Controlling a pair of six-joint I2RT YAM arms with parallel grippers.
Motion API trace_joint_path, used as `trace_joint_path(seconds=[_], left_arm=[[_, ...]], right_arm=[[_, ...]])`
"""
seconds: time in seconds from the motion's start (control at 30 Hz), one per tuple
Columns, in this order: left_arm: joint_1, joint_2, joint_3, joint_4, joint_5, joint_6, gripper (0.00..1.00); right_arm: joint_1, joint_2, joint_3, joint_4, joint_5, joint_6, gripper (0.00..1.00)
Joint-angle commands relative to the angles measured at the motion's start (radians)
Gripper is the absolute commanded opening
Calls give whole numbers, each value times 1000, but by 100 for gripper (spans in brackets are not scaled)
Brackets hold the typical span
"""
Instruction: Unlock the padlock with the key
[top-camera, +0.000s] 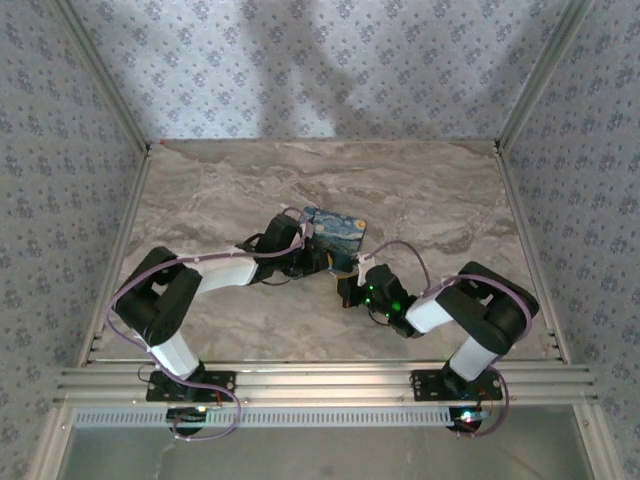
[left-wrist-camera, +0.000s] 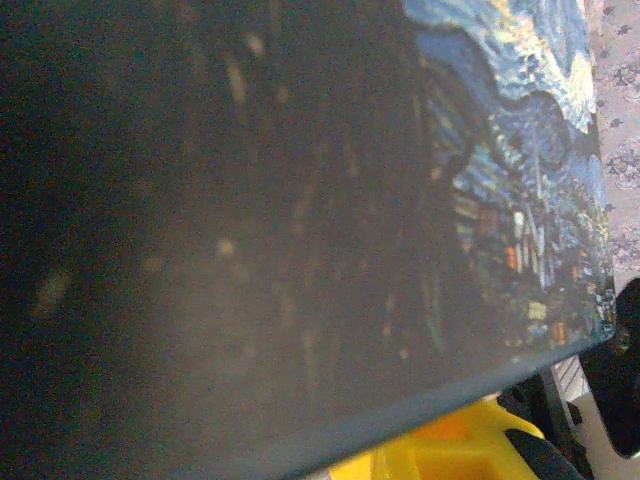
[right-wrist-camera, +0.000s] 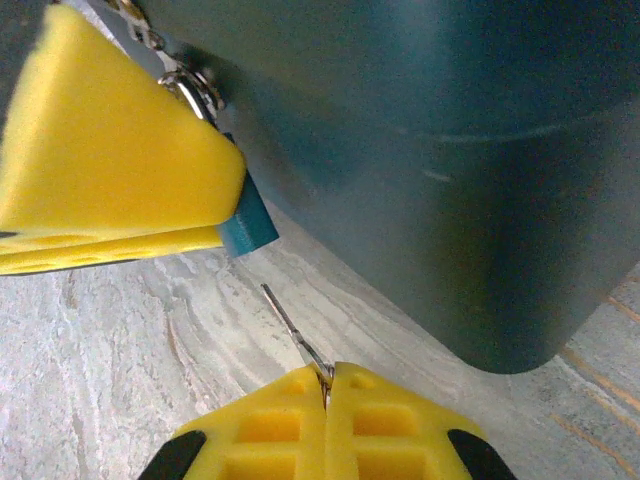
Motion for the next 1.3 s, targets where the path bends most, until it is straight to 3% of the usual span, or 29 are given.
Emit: trace_joint_path(seconds=[0.0,1.27], left_arm=[[-9,-17,28,41,0,-8,19],[-12,12,39,40,-2,-11,19]], right_arm=[[-9,16,-1,45,28,35,0],[-22,40,-3,135,-27,62,0]])
